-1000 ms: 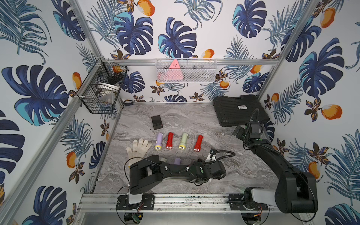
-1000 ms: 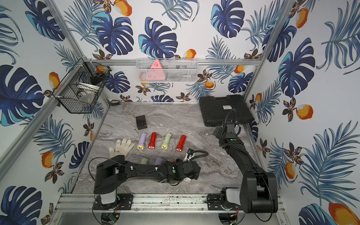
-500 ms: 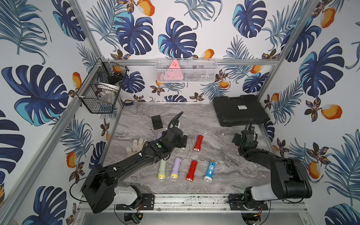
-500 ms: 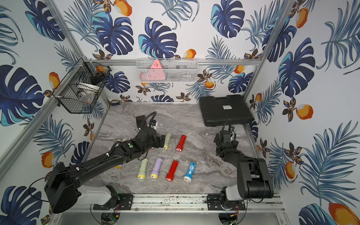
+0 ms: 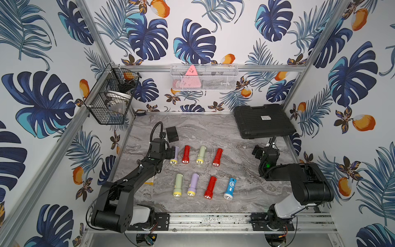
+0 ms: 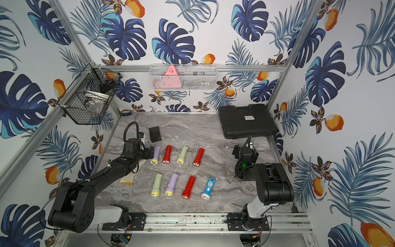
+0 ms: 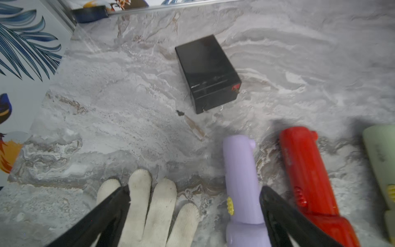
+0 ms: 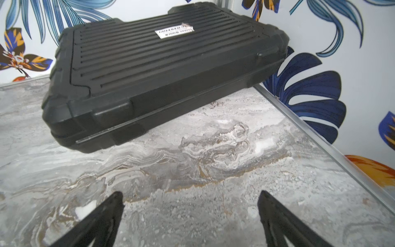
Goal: Close the plug at the bottom of the flashlight
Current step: Reset both arms
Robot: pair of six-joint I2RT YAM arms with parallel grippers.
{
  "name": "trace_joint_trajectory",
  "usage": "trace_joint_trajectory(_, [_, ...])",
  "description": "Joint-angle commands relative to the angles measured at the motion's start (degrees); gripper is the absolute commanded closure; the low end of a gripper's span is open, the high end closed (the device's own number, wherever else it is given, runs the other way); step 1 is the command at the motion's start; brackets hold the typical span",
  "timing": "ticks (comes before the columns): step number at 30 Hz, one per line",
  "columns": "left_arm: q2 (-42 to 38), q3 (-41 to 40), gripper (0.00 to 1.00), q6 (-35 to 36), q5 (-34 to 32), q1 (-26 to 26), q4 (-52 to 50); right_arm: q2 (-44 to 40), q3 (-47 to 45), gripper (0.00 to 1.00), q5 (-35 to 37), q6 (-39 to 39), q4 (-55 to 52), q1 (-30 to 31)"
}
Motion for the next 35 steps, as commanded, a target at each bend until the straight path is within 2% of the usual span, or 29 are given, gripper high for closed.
trace_joint_trajectory(1, [2.5, -1.9, 0.01, 2.3, -0.5, 1.4, 9.5, 1.9, -0.8, 0.00, -4.7, -0.5, 3.2, -0.9])
trace_joint_trajectory(2, [3.6, -2.8, 0.01, 2.3, -0.1, 1.9, 11.8, 4.1, -2.4, 0.00, -4.7, -1.9, 11.2, -1.3])
trace_joint_trajectory(3, [4.6, -3.9, 0.01, 2.2, 0.2, 2.3, 14.9, 3.8, -2.4, 0.00, -4.4, -2.0, 11.4, -1.0])
trace_joint_trajectory(5, [6.6, -6.6, 0.01, 1.4, 1.2, 3.3, 23.2, 1.6, -1.1, 0.00, -4.7, -0.1, 3.7, -1.1])
trace_joint_trajectory(7, [9.7, -9.4, 0.01, 1.6, 3.2, 4.0, 34.2, 3.9, -2.6, 0.00, -4.4, -2.1, 11.5, -1.1])
trace_joint_trajectory(9, [15.5, -11.1, 0.01, 1.6, 3.9, 4.2, 43.9, 2.0, -1.7, 0.00, -4.3, -0.9, 6.1, -1.0])
trace_joint_trajectory(10, [15.5, -11.8, 0.01, 1.9, 4.3, 4.2, 44.3, 1.9, -1.4, 0.00, -5.0, -0.5, 5.0, -1.1])
trace_joint_trajectory(11, [14.4, -12.7, 0.01, 2.0, 4.2, 3.8, 43.9, 2.5, -1.7, 0.00, -4.7, -1.2, 6.8, -1.1])
trace_joint_trajectory(13, [18.1, -17.3, 0.01, 3.6, 6.0, 3.6, 57.8, 3.3, -2.8, 0.00, -4.6, -2.5, 11.4, -0.8])
trace_joint_trajectory(14, [15.9, -17.3, 0.01, 3.4, 5.6, 3.3, 53.2, 2.8, -2.5, 0.00, -4.6, -2.2, 9.5, -0.7])
trace_joint_trajectory(16, [17.6, -17.2, 0.01, 3.7, 5.2, 3.3, 56.8, 2.8, -2.0, 0.00, -5.0, -1.8, 8.0, -0.7])
trace_joint_trajectory(18, [16.3, -15.5, 0.01, 3.4, 5.3, 3.3, 50.6, 3.4, -2.4, 0.00, -5.1, -2.4, 10.1, -0.7])
trace_joint_trajectory(35, [17.0, -14.8, 0.01, 3.1, 4.1, 2.9, 51.0, 2.9, -1.6, 0.00, -7.6, -1.6, 7.4, -1.7])
